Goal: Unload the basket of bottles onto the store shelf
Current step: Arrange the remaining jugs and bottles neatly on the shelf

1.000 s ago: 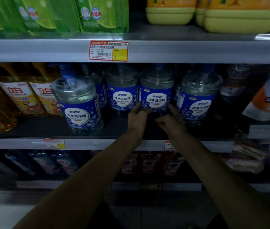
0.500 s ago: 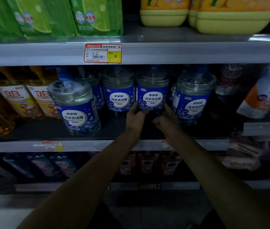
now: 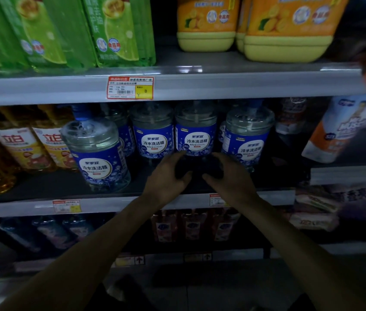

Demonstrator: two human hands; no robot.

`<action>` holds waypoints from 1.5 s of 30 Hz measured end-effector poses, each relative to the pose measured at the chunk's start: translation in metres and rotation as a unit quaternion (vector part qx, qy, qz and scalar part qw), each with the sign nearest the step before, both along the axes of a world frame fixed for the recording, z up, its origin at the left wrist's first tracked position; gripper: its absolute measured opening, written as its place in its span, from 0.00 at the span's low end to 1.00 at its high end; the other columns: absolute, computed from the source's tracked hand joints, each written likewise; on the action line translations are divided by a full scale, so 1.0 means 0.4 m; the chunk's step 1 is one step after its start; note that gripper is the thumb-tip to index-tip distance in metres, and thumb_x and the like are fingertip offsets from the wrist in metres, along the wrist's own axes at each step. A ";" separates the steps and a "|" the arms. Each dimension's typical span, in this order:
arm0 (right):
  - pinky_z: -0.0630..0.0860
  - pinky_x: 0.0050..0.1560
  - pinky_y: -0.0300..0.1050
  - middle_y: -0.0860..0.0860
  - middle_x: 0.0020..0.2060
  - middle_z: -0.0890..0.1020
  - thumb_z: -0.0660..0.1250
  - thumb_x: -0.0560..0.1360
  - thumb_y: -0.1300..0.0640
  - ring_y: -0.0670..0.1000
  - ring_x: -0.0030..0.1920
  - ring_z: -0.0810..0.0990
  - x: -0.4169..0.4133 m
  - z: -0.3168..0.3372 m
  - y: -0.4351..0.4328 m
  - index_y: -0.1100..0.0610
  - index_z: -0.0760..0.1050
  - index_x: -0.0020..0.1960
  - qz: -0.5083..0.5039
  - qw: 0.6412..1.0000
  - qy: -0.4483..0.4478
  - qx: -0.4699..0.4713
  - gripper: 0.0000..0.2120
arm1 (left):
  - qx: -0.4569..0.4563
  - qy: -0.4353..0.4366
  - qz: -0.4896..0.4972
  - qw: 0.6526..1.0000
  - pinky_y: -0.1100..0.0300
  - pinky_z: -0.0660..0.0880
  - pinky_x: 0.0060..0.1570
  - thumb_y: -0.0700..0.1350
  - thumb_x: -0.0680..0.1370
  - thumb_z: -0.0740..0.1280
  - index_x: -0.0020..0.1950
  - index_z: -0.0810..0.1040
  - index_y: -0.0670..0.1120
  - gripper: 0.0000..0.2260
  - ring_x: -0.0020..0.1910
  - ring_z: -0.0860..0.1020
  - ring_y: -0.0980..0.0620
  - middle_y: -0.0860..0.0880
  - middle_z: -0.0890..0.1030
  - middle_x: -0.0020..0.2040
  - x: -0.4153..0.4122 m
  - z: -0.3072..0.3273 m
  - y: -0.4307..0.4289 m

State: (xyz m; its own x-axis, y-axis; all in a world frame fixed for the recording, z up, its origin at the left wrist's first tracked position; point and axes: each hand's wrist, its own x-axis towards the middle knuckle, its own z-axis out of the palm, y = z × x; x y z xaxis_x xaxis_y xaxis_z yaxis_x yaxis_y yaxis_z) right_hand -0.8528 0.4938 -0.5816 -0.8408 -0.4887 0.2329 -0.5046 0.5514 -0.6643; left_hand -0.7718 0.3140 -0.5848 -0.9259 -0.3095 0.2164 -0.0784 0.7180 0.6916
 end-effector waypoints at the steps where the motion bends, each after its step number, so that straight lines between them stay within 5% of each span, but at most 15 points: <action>1: 0.75 0.68 0.49 0.53 0.70 0.74 0.75 0.75 0.46 0.53 0.69 0.75 0.003 0.004 0.013 0.51 0.66 0.77 0.000 1.000 0.013 0.016 0.35 | -0.032 -0.007 -0.004 0.999 0.53 0.71 0.70 0.51 0.80 0.71 0.81 0.64 0.53 0.31 0.73 0.70 0.50 0.49 0.70 0.76 0.008 0.002 0.003; 7: 0.77 0.66 0.55 0.55 0.69 0.74 0.74 0.72 0.37 0.57 0.68 0.75 -0.005 0.019 0.103 0.53 0.70 0.74 -0.056 0.991 0.084 0.082 0.37 | -0.110 0.012 -0.020 0.994 0.46 0.76 0.65 0.59 0.79 0.68 0.81 0.62 0.57 0.32 0.74 0.70 0.49 0.53 0.69 0.75 0.000 0.018 0.059; 11: 0.77 0.63 0.51 0.56 0.68 0.75 0.76 0.71 0.39 0.57 0.66 0.77 -0.042 0.029 0.169 0.53 0.70 0.74 -0.107 0.994 0.007 0.024 0.36 | -0.096 0.035 -0.026 0.994 0.46 0.77 0.65 0.61 0.79 0.67 0.81 0.60 0.57 0.33 0.74 0.69 0.49 0.53 0.68 0.77 -0.047 0.016 0.128; 18: 0.75 0.63 0.50 0.53 0.69 0.76 0.79 0.72 0.57 0.55 0.69 0.76 -0.121 0.024 0.198 0.55 0.61 0.79 -0.132 0.974 -0.125 -0.134 0.42 | -0.004 0.075 -0.014 0.997 0.45 0.77 0.66 0.59 0.79 0.70 0.82 0.60 0.56 0.34 0.73 0.71 0.47 0.48 0.70 0.76 -0.150 -0.004 0.223; 23: 0.80 0.64 0.55 0.49 0.66 0.81 0.76 0.70 0.66 0.50 0.64 0.80 -0.165 0.012 0.173 0.49 0.69 0.75 -0.089 0.963 -0.137 -0.216 0.36 | 0.056 0.128 0.012 0.990 0.51 0.77 0.66 0.50 0.79 0.73 0.80 0.64 0.48 0.32 0.69 0.74 0.50 0.46 0.73 0.73 -0.208 -0.008 0.256; 28: 0.82 0.46 0.38 0.48 0.57 0.83 0.70 0.71 0.78 0.41 0.55 0.84 -0.188 0.019 0.168 0.53 0.72 0.69 -0.039 0.945 -0.154 -0.285 0.33 | 0.126 0.135 0.023 0.983 0.50 0.77 0.67 0.54 0.76 0.75 0.78 0.67 0.50 0.33 0.69 0.75 0.53 0.49 0.75 0.72 -0.248 -0.011 0.257; 30: 0.82 0.45 0.39 0.54 0.61 0.82 0.70 0.70 0.81 0.45 0.55 0.85 -0.201 0.021 0.163 0.60 0.70 0.72 -0.022 0.938 -0.157 -0.309 0.35 | 0.155 0.137 0.026 0.978 0.49 0.79 0.65 0.60 0.73 0.75 0.76 0.70 0.51 0.34 0.66 0.77 0.54 0.50 0.77 0.69 -0.260 -0.010 0.258; 33: 0.82 0.42 0.40 0.57 0.63 0.81 0.72 0.66 0.81 0.53 0.57 0.84 -0.220 0.012 0.159 0.60 0.67 0.75 -0.041 0.927 -0.178 -0.329 0.41 | 0.184 0.138 0.023 0.973 0.50 0.81 0.61 0.65 0.69 0.74 0.72 0.73 0.52 0.36 0.63 0.80 0.55 0.50 0.79 0.66 -0.273 -0.005 0.252; 37: 0.82 0.45 0.39 0.57 0.64 0.79 0.77 0.67 0.75 0.51 0.57 0.83 -0.204 0.013 0.167 0.60 0.67 0.71 -0.058 0.928 -0.168 -0.328 0.37 | 0.244 0.143 -0.002 0.959 0.49 0.81 0.61 0.64 0.66 0.76 0.71 0.75 0.48 0.37 0.62 0.81 0.53 0.48 0.80 0.66 -0.260 0.013 0.249; 42: 0.84 0.53 0.53 0.52 0.64 0.79 0.81 0.67 0.68 0.52 0.61 0.82 -0.162 0.012 0.191 0.58 0.67 0.69 -0.059 0.937 -0.132 -0.317 0.36 | 0.277 0.150 -0.006 0.949 0.47 0.80 0.63 0.60 0.69 0.78 0.71 0.73 0.47 0.35 0.65 0.79 0.50 0.47 0.79 0.67 -0.223 0.014 0.254; 45: 0.84 0.55 0.57 0.51 0.63 0.79 0.83 0.65 0.65 0.51 0.61 0.82 -0.142 0.010 0.206 0.57 0.67 0.67 -0.066 0.943 -0.115 -0.307 0.37 | 0.291 0.146 -0.025 0.945 0.56 0.81 0.60 0.50 0.72 0.81 0.71 0.73 0.44 0.31 0.63 0.80 0.57 0.49 0.80 0.66 -0.192 0.022 0.251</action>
State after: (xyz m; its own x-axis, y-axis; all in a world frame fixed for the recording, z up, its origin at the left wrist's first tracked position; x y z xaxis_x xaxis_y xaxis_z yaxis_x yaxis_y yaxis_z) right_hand -0.9097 0.5763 -0.5775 -0.9476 -0.2093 0.2412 -0.2617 0.0758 -0.9622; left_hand -0.8487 0.4145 -0.5761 -0.8698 -0.4117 0.2720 0.2009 0.2080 0.9573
